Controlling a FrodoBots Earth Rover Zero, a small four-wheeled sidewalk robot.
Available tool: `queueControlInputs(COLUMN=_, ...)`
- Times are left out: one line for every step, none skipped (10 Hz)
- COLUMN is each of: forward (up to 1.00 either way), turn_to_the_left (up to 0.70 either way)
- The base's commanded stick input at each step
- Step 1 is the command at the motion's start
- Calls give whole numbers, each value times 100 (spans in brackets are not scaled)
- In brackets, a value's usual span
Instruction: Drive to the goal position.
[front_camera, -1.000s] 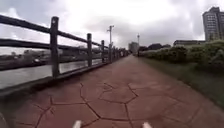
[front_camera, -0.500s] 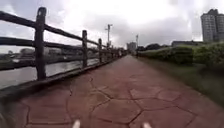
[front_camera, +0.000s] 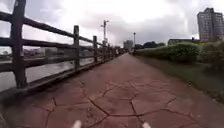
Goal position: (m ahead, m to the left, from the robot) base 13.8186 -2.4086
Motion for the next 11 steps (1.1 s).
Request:
queueControlInputs(forward=85, turn_to_the_left=-24)
queueControlInputs(forward=85, turn_to_the_left=-24)
queueControlInputs(forward=85, turn_to_the_left=-24)
queueControlInputs(forward=85, turn_to_the_left=-24)
queueControlInputs(forward=85, turn_to_the_left=-24)
queueControlInputs(forward=85, turn_to_the_left=-24)
queueControlInputs(forward=85, turn_to_the_left=-16)
queueControlInputs(forward=85, turn_to_the_left=10)
queueControlInputs(forward=85, turn_to_the_left=10)
queueControlInputs(forward=85, turn_to_the_left=10)
queueControlInputs(forward=85, turn_to_the_left=10)
